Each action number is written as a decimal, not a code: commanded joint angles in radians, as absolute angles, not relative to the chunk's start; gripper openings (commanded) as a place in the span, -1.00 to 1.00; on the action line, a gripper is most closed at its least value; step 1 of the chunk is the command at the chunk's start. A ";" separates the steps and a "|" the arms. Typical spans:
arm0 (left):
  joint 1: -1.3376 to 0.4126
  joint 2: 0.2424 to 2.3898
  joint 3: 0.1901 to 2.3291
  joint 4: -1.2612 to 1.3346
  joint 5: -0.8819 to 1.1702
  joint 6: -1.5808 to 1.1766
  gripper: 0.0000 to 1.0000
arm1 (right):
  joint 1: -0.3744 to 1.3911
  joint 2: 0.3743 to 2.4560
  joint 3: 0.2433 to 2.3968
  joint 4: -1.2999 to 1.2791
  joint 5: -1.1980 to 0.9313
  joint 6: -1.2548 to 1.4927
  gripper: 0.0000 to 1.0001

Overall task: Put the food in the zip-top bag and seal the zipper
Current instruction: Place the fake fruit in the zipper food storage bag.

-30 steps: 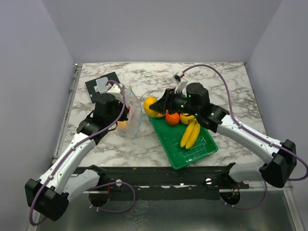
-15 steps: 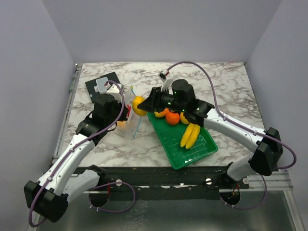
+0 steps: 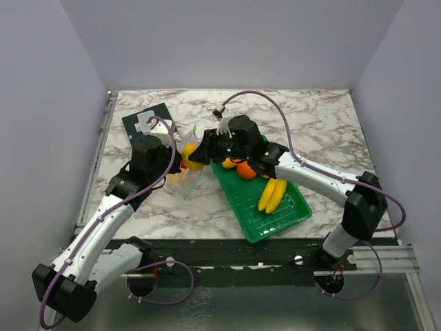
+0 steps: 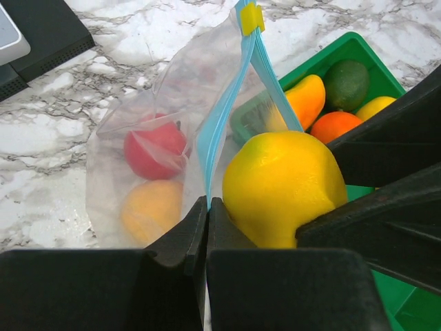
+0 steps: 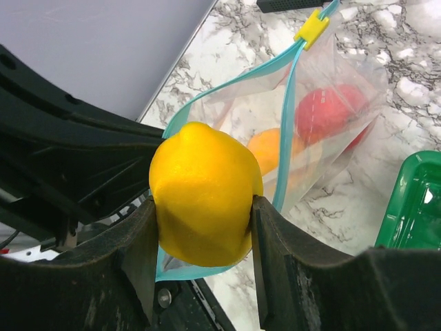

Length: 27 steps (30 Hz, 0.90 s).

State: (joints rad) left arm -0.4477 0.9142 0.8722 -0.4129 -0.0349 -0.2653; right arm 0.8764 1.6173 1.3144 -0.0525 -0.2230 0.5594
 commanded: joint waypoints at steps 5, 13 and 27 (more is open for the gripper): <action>-0.455 0.873 0.865 -0.398 -0.032 -0.269 -1.00 | 0.919 1.699 1.425 -0.171 -0.067 0.513 -0.31; -0.460 0.853 0.862 -0.388 -0.028 -0.271 -1.00 | 0.933 1.725 1.448 -0.228 0.029 0.523 0.24; -0.461 0.874 0.859 -0.388 -0.037 -0.274 -1.00 | 0.933 1.606 1.401 -0.202 0.008 0.513 0.77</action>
